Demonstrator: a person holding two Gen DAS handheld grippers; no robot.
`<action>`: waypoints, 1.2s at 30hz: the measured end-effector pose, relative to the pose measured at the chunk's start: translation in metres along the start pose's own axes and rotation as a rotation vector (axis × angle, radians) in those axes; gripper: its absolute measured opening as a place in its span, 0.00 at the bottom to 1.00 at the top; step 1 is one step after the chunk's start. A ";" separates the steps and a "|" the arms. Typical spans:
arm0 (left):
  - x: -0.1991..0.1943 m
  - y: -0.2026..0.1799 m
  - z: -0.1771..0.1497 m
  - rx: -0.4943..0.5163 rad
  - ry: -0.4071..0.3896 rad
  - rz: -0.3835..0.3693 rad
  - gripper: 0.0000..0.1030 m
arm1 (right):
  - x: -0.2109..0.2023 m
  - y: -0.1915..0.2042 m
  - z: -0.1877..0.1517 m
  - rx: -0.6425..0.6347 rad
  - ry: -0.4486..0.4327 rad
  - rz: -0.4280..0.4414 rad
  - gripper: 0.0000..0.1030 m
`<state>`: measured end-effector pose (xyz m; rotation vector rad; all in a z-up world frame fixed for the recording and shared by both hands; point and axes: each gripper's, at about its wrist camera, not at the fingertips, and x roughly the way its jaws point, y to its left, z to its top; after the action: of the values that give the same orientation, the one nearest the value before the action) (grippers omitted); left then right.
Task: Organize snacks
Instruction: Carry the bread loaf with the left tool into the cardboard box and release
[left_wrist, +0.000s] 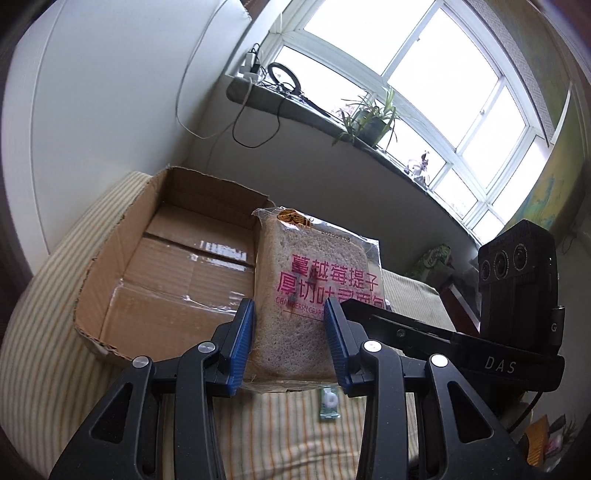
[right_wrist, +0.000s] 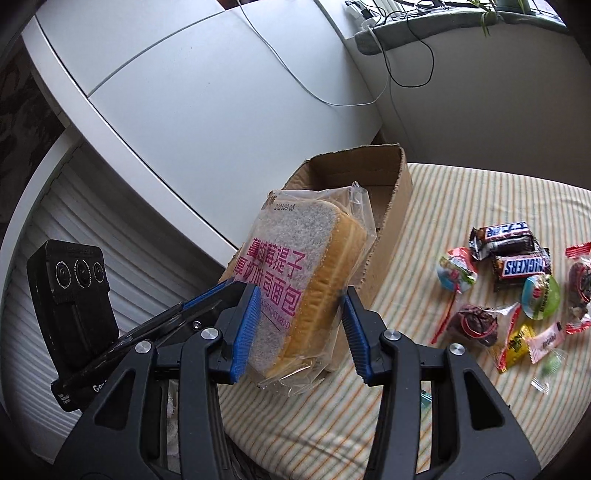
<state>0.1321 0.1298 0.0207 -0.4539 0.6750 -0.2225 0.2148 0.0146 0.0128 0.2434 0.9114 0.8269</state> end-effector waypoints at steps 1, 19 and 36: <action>0.000 0.005 0.002 -0.007 -0.005 0.009 0.34 | 0.006 0.002 0.002 -0.005 0.007 0.002 0.46; 0.004 0.050 0.001 -0.041 0.002 0.112 0.33 | 0.054 0.007 0.012 -0.077 0.060 -0.082 0.48; -0.010 0.040 -0.006 -0.023 -0.022 0.143 0.33 | 0.012 0.003 0.003 -0.095 -0.010 -0.130 0.68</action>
<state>0.1228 0.1666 0.0025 -0.4279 0.6858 -0.0748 0.2197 0.0261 0.0093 0.1041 0.8672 0.7459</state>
